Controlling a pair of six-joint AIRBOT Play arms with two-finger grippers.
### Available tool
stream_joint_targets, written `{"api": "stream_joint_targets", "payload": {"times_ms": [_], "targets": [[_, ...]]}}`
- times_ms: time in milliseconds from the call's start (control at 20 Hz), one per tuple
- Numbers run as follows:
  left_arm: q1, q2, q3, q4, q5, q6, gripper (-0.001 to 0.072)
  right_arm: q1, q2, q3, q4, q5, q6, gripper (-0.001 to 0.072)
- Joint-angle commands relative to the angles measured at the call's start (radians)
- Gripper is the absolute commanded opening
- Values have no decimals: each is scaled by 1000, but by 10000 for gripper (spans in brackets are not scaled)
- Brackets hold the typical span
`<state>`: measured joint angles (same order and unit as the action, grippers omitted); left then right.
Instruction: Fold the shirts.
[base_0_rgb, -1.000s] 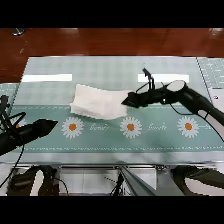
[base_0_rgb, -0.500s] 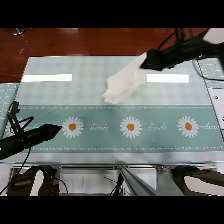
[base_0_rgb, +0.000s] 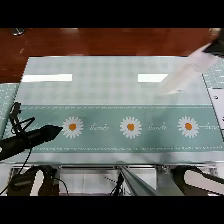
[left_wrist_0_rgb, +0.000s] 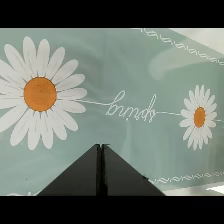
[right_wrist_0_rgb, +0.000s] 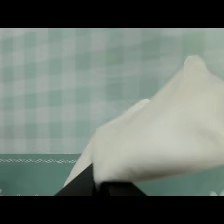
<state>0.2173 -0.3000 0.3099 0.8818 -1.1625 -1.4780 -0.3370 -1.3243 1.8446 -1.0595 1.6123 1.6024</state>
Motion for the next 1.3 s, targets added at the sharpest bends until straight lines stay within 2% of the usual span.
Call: {"api": "stream_joint_targets", "payload": {"times_ms": [0,100,200,400,600,750,800,850,900,1000,1100,1150,1200,1250], "targets": [[0,0,-1,0,2,0,28,-203,47,17,-6,149,24,23],[0,0,-1,0,2,0,28,-310,64,17,-37,235,30,23],[0,1,-1,0,2,0,28,-411,99,-8,-76,243,28,22],[0,1,-1,-20,3,0,28,-591,255,-225,-157,244,26,23],[0,1,-1,-22,26,0,28,-731,480,-518,-466,243,32,23],[0,0,-1,-34,-2,0,28,-740,618,-696,-676,243,78,36],[0,0,-1,-39,-11,0,28,-740,644,-745,-739,243,106,255],[0,0,-1,-44,-16,1,28,-740,658,-773,-772,243,122,558],[0,0,-1,-45,-16,1,28,-739,657,-780,-766,235,121,627],[0,0,-1,-46,-15,-1,28,-739,628,-774,-668,193,89,622],[0,-6,0,-49,40,0,28,-739,579,-761,-524,154,71,614],[0,-24,6,-76,89,0,27,-739,549,-741,-424,120,73,544],[0,-63,27,-148,112,10,27,-739,510,-708,-267,81,72,354],[-1,-114,61,-256,111,78,27,-735,474,-676,-88,28,61,159]]}}
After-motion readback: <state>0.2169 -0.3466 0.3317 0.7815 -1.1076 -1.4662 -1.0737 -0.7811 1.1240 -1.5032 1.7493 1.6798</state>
